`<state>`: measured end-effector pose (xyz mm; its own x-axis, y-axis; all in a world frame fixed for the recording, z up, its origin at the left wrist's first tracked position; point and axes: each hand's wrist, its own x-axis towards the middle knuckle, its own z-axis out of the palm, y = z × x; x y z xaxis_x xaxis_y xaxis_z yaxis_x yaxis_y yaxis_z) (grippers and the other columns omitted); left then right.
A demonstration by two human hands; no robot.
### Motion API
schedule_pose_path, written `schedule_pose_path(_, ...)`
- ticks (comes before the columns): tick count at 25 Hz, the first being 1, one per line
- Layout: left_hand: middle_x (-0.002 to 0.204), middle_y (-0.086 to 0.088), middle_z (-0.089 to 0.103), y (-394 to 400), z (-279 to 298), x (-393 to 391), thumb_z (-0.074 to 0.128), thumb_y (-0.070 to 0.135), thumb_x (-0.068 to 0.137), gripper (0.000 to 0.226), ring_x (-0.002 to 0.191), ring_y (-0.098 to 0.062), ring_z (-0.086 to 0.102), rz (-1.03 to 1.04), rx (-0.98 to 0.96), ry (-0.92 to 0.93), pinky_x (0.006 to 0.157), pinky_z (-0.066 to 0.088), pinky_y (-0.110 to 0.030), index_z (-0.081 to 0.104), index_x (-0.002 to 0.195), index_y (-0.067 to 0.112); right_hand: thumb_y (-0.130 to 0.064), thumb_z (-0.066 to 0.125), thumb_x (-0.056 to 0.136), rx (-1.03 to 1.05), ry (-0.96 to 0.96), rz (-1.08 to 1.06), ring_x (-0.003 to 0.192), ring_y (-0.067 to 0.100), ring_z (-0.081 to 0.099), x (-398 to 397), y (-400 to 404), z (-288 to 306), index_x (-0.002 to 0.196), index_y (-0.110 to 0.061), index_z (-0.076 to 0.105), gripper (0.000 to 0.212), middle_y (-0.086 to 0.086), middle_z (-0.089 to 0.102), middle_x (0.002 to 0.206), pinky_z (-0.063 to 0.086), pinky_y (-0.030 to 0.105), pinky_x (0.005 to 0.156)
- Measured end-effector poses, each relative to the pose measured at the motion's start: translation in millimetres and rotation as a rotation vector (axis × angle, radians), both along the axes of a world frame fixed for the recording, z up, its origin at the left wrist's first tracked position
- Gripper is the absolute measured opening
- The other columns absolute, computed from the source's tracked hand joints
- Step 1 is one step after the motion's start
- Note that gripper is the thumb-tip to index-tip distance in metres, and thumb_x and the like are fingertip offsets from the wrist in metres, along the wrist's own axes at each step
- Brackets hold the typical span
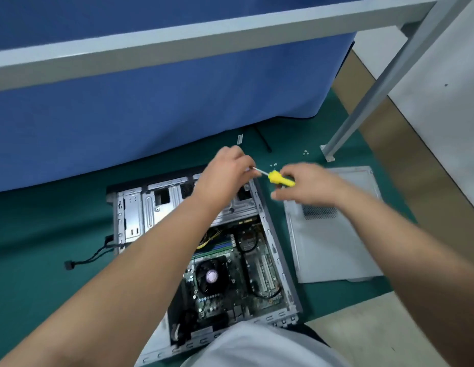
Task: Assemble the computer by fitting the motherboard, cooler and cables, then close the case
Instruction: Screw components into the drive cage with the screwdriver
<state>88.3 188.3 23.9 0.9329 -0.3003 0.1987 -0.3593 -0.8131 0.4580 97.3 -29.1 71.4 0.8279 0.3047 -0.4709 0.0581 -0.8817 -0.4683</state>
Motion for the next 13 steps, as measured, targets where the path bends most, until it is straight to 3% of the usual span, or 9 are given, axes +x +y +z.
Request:
schedule_pose_path(3, 0.118, -0.011, 0.066, -27.6, -14.2, 12.5, 0.072, 0.028, 0.095, 0.028, 0.111, -0.035, 0.06, -0.111, 0.079, 0.027, 0.091, 0.051, -0.05, 0.075, 0.118, 0.012, -0.031, 0.075, 0.089, 0.202, 0.237, -0.345, 0.043, 0.013, 0.054, -15.8, -22.1, -61.6, 0.082, -0.018, 0.065, 0.017, -0.005, 0.06, 0.05, 0.044, 0.023, 0.046)
schedule_pose_path(5, 0.14, -0.007, 0.058, -25.8, -29.1, 22.9, 0.067, 0.026, 0.098, 0.04, 0.128, -0.033, 0.053, 0.037, 0.034, 0.139, 0.104, 0.047, -0.049, 0.063, 0.138, 0.02, -0.026, 0.072, 0.091, 0.264, 0.329, -0.499, 0.041, 0.011, 0.052, -13.0, -42.9, -89.9, 0.084, -0.015, 0.068, 0.013, -0.004, 0.059, 0.048, 0.043, 0.021, 0.043)
schedule_pose_path(8, 0.158, -0.001, 0.044, -6.3, -56.1, 43.6, 0.052, 0.046, 0.104, 0.05, 0.145, -0.029, 0.038, 0.248, 0.173, 0.32, 0.115, 0.037, -0.05, 0.047, 0.151, 0.029, -0.022, 0.07, 0.092, 0.301, 0.319, -0.675, 0.043, 0.013, 0.053, 13.7, -74.8, -119.2, 0.087, -0.011, 0.07, 0.012, -0.001, 0.061, 0.052, 0.043, 0.022, 0.043)
schedule_pose_path(13, 0.156, 0.0, 0.044, 10.7, -79.0, 57.4, 0.027, 0.068, 0.101, 0.063, 0.146, -0.025, 0.034, 0.279, 0.3, 0.509, 0.119, 0.016, -0.047, 0.039, 0.152, 0.033, -0.018, 0.069, 0.092, 0.358, 0.22, -0.914, 0.061, 0.016, 0.059, 92.7, -104.9, -160.6, 0.096, -0.009, 0.073, 0.011, 0.006, 0.067, 0.074, 0.049, 0.028, 0.054)
